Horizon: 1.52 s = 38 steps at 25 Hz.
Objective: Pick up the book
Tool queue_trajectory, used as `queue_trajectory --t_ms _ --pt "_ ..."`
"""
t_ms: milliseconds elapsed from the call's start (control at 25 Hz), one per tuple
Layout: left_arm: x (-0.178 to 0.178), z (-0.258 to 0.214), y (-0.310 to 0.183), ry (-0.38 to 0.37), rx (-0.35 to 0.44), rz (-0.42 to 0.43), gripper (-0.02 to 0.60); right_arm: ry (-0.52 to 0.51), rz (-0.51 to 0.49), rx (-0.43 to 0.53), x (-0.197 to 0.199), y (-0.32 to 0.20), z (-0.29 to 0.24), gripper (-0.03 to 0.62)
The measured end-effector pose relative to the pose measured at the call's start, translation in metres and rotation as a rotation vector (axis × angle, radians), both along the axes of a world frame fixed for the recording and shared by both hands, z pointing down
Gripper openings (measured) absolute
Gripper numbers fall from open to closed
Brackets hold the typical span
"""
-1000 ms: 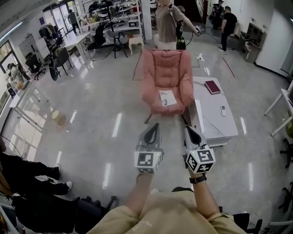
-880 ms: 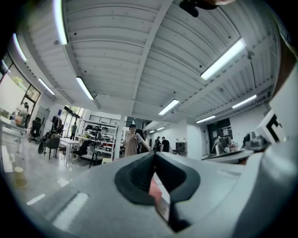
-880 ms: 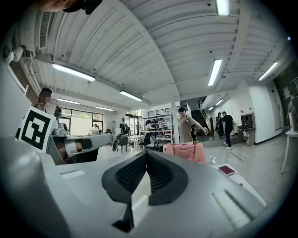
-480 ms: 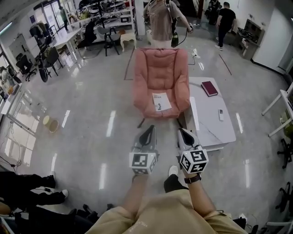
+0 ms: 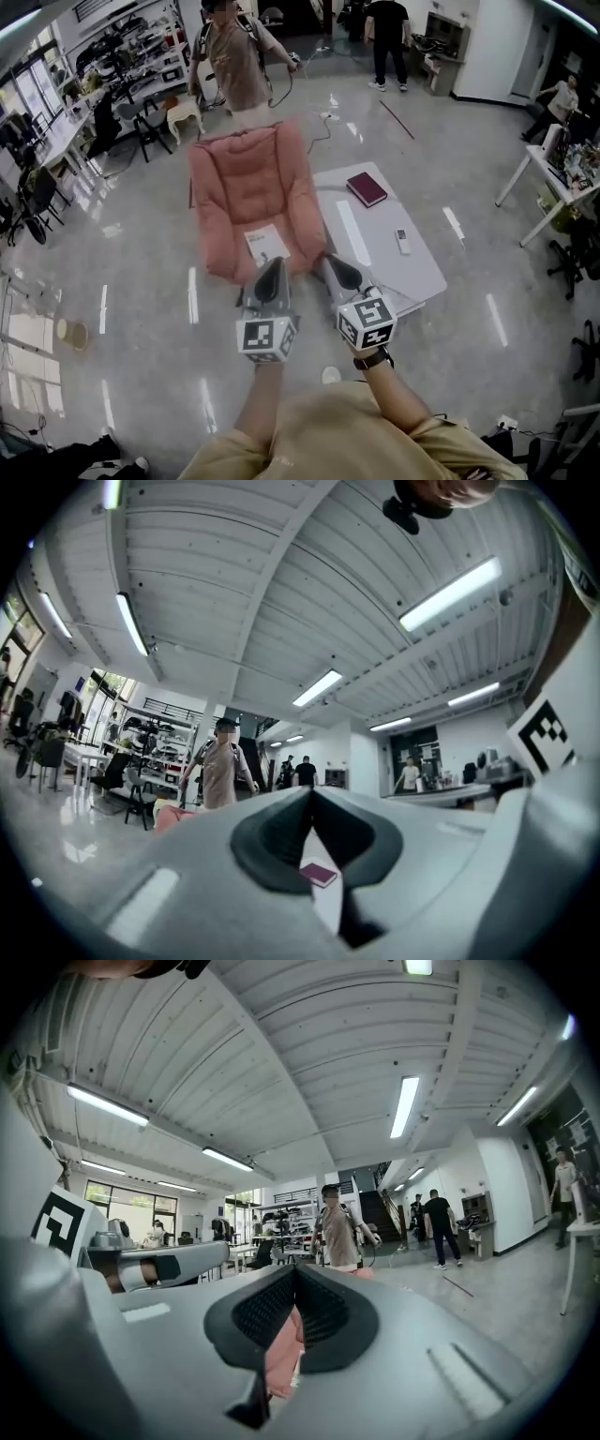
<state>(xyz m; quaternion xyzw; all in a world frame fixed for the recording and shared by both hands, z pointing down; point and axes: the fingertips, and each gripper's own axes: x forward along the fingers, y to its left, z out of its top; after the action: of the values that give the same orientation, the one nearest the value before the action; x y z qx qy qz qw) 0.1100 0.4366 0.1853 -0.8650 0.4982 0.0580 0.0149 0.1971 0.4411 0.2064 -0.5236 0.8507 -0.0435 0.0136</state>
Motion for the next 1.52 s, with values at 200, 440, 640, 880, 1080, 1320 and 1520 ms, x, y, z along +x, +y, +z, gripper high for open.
queue_trajectory --t_ms 200,440,640,880,1080,1320,1520 --pt "0.028 0.006 -0.047 -0.027 -0.006 0.003 0.002 -0.002 0.047 -0.011 0.043 -0.042 0.005 0.005" --pt "0.024 0.018 -0.113 -0.02 -0.03 0.022 0.002 0.005 0.028 -0.056 0.03 -0.107 0.025 0.005" --pt "-0.003 0.032 -0.192 -0.012 -0.042 0.063 0.002 0.014 0.062 -0.076 0.002 -0.183 0.037 0.005" --pt "-0.068 0.025 -0.29 -0.034 -0.029 0.089 0.002 0.036 0.061 -0.024 -0.069 -0.281 0.011 0.005" --pt "-0.124 0.053 -0.357 -0.019 -0.114 0.101 0.002 0.061 0.062 -0.073 -0.125 -0.339 0.031 0.005" --pt "-0.169 0.111 -0.405 -0.022 -0.246 0.102 0.002 0.098 0.044 -0.171 -0.171 -0.382 0.075 0.005" --pt "-0.187 0.175 -0.441 -0.021 -0.376 0.084 0.005 0.142 0.031 -0.295 -0.182 -0.418 0.137 0.005"
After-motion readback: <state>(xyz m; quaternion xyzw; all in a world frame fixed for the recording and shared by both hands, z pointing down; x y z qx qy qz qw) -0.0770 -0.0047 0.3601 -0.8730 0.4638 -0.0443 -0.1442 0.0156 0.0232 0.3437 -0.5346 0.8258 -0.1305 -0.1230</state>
